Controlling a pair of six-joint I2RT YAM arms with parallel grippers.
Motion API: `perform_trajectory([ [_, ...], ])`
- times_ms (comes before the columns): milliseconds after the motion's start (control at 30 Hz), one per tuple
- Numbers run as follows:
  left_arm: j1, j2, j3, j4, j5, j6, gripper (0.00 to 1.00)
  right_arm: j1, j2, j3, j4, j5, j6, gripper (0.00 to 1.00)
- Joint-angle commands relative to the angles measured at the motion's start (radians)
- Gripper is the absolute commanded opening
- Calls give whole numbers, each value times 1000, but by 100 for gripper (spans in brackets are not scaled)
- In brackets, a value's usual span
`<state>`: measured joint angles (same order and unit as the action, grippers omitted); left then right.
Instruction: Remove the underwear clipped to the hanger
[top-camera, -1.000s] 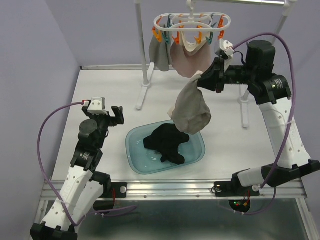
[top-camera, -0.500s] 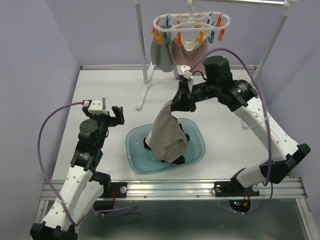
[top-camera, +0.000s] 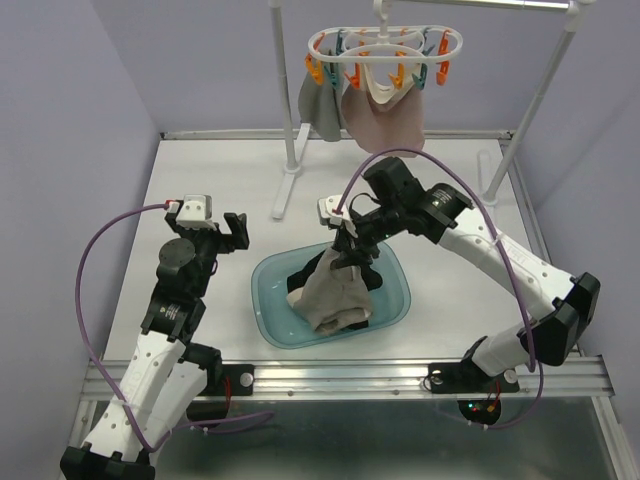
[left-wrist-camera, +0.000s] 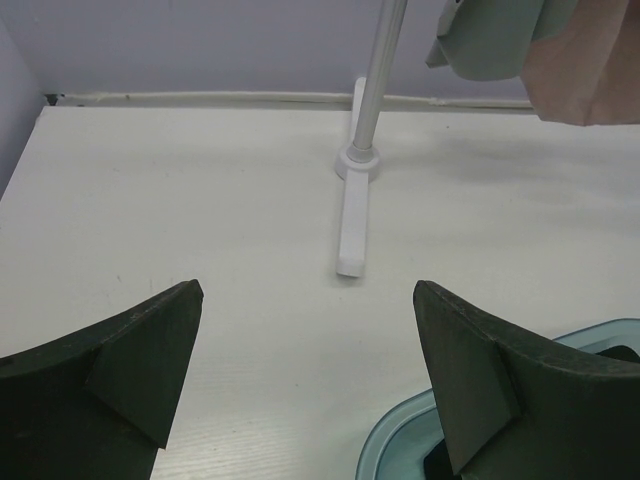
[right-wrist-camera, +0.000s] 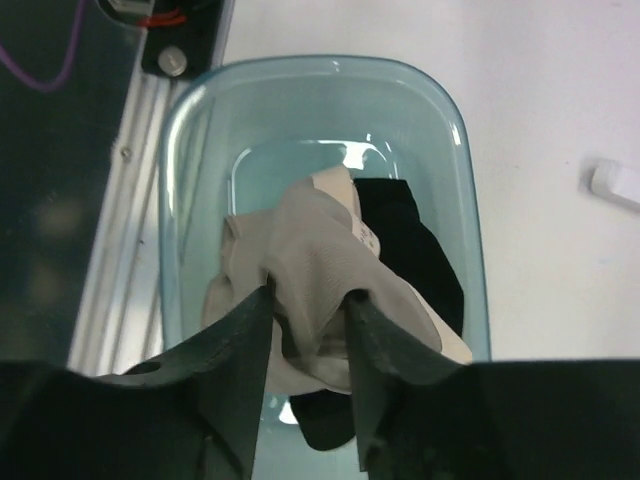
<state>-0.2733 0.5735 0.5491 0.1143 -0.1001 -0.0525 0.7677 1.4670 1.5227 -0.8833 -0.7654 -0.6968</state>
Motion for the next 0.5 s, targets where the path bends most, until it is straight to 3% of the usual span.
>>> perform_trajectory([
  [0,3,-14,9,41,20,11,99,8,-14,-24,-40,72,-151,68],
  [67,2,-17,8,41,22,11,99,8,-16,-35,-54,101,-177,95],
  [100,2,-15,8,44,23,11,99,8,-17,-39,-55,110,-185,100],
  [467,2,-24,5,45,31,11,99,-14,-74,-45,-77,302,-311,100],
])
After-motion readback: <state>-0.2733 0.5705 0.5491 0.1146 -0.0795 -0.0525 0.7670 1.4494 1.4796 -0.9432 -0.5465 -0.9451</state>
